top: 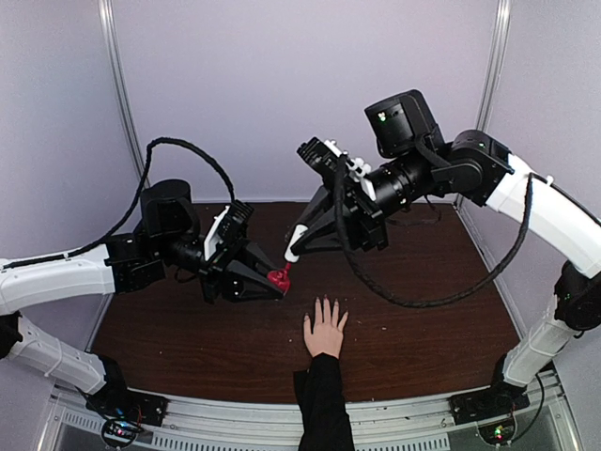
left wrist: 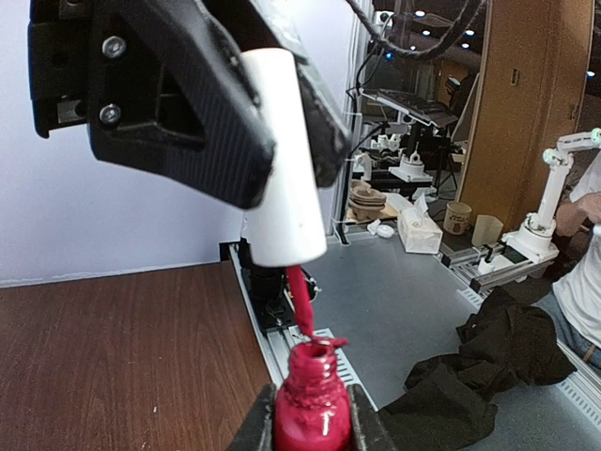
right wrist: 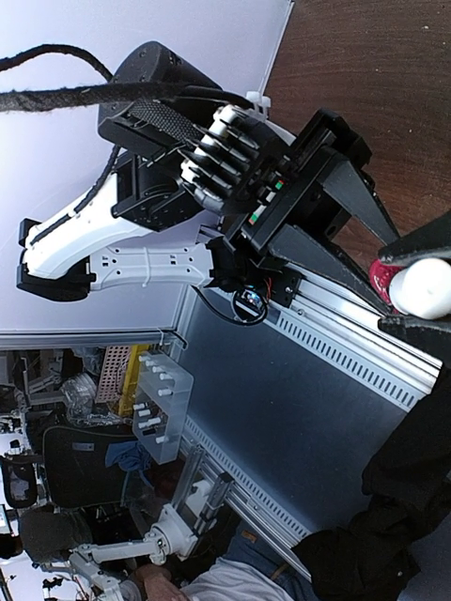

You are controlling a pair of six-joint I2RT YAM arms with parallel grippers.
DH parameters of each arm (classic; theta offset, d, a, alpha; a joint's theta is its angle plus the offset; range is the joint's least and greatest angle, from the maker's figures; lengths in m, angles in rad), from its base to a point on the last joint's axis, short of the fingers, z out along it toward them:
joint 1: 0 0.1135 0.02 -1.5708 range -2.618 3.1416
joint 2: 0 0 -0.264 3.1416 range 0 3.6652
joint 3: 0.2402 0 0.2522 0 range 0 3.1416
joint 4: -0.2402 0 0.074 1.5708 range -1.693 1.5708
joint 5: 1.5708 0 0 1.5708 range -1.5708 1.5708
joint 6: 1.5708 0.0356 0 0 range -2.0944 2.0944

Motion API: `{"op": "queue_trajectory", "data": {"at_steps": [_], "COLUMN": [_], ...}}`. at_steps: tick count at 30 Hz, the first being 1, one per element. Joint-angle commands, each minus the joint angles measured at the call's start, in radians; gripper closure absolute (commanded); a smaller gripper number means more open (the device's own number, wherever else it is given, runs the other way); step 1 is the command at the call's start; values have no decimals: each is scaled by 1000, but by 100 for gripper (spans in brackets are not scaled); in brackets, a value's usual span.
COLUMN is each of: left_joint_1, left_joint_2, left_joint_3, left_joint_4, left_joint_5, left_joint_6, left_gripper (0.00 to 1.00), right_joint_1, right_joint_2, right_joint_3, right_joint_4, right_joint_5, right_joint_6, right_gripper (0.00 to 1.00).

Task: Paint the nails
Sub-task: Close the cap of the nail polish bottle.

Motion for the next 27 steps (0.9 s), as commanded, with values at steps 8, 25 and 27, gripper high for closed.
{"op": "queue_trajectory", "data": {"at_steps": [8, 25, 27], "left_joint_1": [-8, -10, -9], "left_joint_2": [-6, 0, 1], "left_joint_3": [14, 20, 20], "left_joint_4": [39, 27, 23], "left_joint_5": [24, 12, 8], "left_joint_6": [18, 24, 27], "left_gripper": [100, 100, 100], "right_joint_1": [9, 9, 9], "right_joint_2": [-16, -40, -45], "right_joint_3": [43, 38, 39], "right_joint_4": [-26, -13, -13], "right_joint_5": [30, 44, 50], "right_joint_6": [-21, -19, -18], "right_gripper": [100, 100, 100]}}
